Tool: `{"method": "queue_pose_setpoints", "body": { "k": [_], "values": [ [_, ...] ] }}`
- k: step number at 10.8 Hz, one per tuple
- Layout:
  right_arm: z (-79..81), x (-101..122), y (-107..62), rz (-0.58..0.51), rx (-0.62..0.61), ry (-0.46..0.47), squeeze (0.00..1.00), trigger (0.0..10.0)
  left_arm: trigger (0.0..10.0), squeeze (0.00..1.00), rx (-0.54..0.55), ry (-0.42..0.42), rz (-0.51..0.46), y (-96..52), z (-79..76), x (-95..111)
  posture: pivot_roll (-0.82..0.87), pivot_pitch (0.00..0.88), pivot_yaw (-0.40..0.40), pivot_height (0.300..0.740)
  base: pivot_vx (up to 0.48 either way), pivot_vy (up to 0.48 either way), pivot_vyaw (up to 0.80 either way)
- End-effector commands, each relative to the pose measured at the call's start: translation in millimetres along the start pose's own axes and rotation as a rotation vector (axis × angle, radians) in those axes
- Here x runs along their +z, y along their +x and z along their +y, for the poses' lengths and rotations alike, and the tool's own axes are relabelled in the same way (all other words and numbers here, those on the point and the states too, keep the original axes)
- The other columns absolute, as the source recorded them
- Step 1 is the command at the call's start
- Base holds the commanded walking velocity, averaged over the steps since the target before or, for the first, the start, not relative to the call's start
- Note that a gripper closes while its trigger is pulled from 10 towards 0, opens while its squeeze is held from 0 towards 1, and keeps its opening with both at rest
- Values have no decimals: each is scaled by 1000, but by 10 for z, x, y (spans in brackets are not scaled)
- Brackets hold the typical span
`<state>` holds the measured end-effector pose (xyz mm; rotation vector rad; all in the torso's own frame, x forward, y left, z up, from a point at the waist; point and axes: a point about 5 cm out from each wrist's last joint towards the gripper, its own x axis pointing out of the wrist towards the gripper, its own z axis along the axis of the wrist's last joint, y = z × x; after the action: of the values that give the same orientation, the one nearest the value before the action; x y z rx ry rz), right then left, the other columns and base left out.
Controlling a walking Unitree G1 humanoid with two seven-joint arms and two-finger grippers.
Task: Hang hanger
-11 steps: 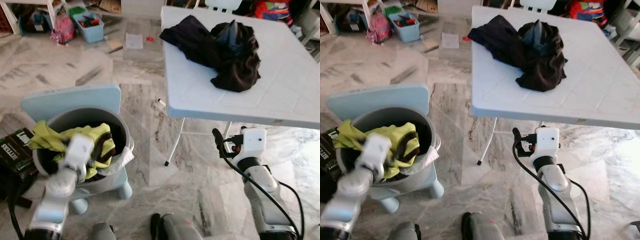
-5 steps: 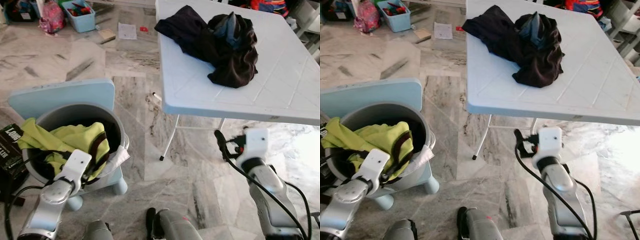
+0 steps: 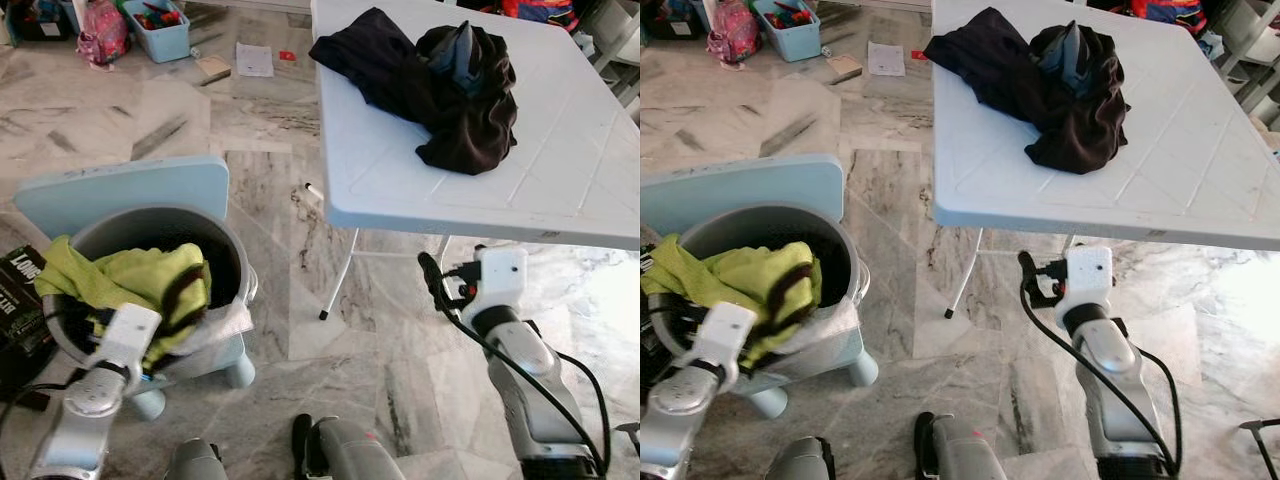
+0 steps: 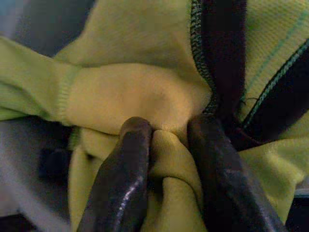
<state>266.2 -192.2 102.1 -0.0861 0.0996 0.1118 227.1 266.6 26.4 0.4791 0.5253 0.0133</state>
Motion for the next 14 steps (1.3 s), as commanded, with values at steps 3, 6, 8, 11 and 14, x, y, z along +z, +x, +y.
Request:
{"method": "queue_pose_setpoints", "body": {
  "k": [3,6,8,11,14],
  "values": [
    [-32,-48,25,16,-19,-4,0,10000,0,0,155,-78,-21,23,206,1,-62,158,-158,740,0,0,0],
    [12,-38,79,4,-9,-6,0,10000,0,0,279,-152,-132,43,388,184,-47,146,-163,740,0,0,0],
    [19,-38,113,-3,-6,-7,0,10000,0,0,373,-165,-209,14,512,311,-40,139,-163,740,0,0,0],
    [24,-32,156,-17,-4,-10,0,10000,0,0,518,-161,-367,-193,555,678,-25,128,-161,740,0,0,0],
    [100,-61,182,-18,6,0,0,10000,0,0,600,-217,-335,-124,808,678,-3,130,-163,740,0,0,0]
  ]
}}
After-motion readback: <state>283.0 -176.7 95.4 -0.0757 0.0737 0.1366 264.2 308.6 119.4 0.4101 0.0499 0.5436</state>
